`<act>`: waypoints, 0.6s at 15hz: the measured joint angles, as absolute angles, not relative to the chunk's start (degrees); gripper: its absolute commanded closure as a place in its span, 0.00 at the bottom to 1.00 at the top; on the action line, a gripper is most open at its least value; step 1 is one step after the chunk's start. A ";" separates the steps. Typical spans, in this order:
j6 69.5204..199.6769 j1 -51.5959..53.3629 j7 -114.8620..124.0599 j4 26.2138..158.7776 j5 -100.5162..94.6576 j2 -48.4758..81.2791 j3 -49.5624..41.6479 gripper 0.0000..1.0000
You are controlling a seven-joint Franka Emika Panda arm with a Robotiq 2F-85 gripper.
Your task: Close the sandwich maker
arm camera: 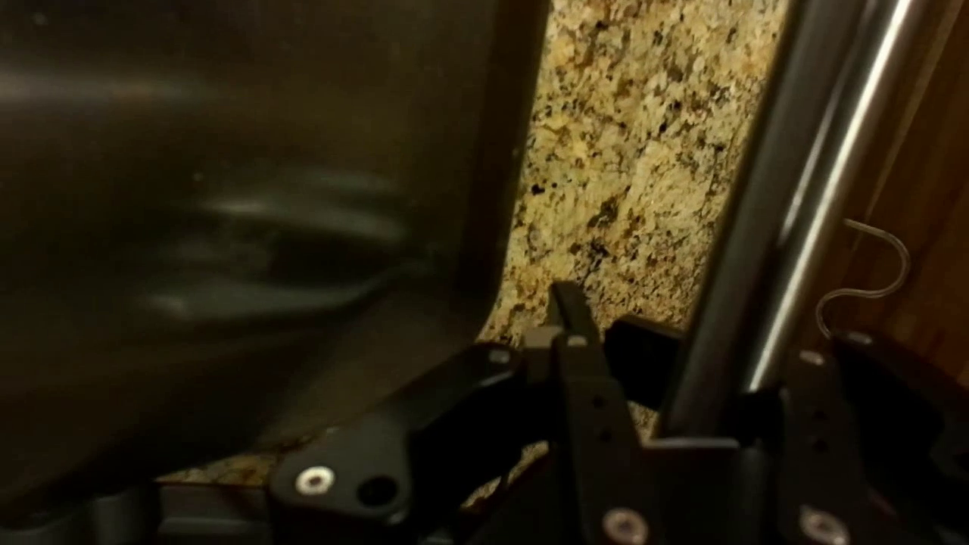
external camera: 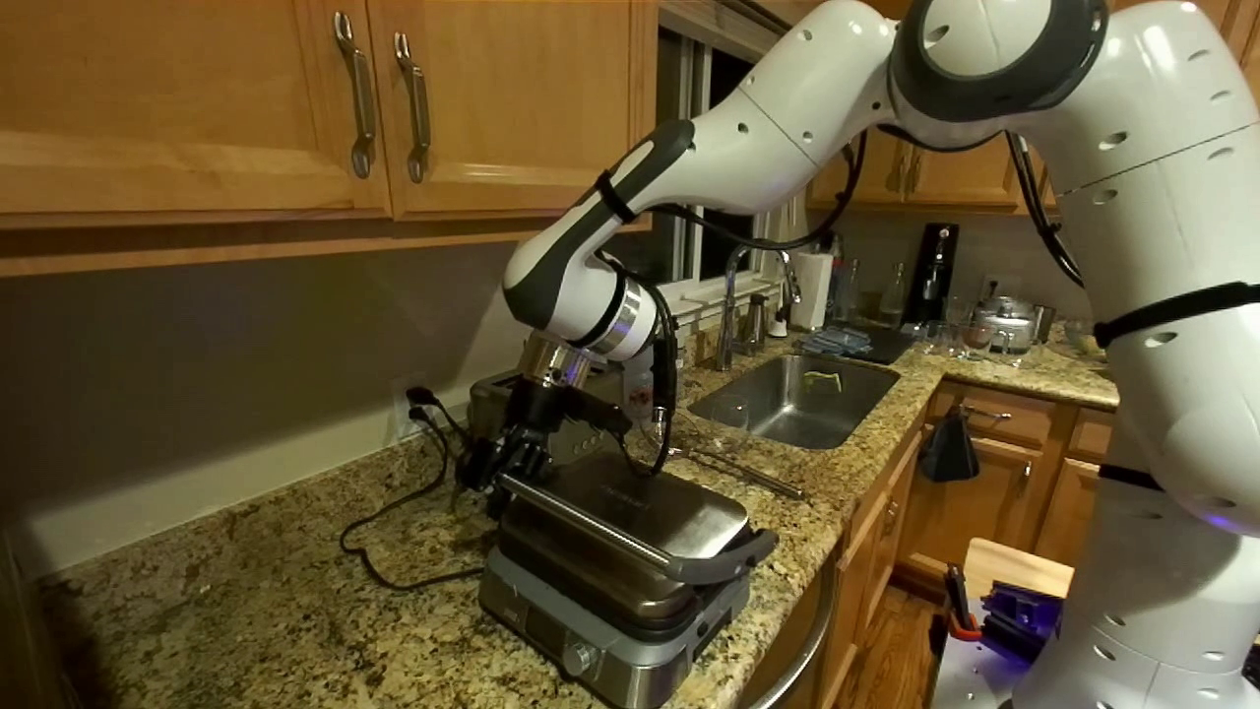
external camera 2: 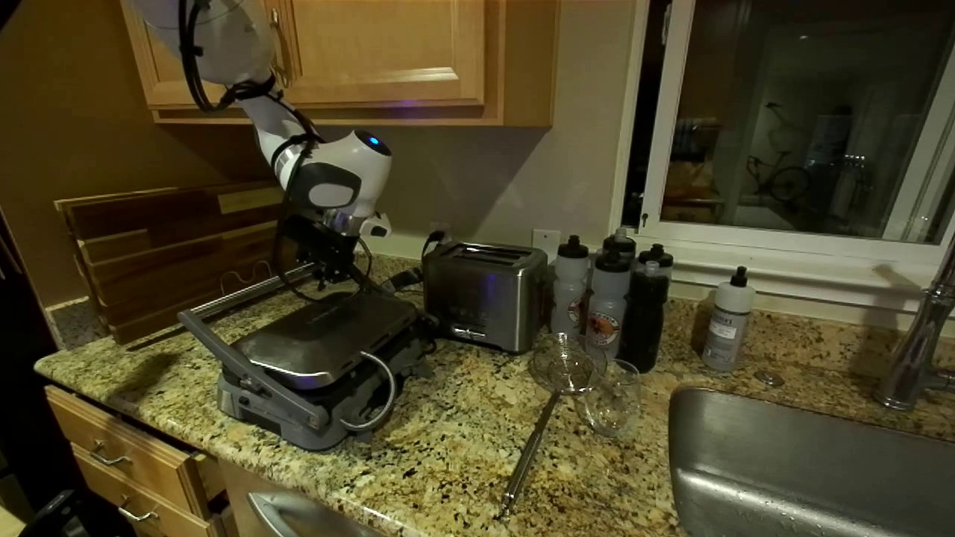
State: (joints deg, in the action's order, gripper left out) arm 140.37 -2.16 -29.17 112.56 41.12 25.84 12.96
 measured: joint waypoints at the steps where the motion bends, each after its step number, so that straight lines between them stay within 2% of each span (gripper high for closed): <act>1: 140.39 -2.20 -29.33 112.56 41.12 25.79 12.94 0.66; 9: 140.32 -2.21 -30.56 112.91 39.32 24.15 12.36 0.15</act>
State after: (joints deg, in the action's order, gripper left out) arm 140.32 -2.21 -30.56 112.91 39.32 24.15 12.36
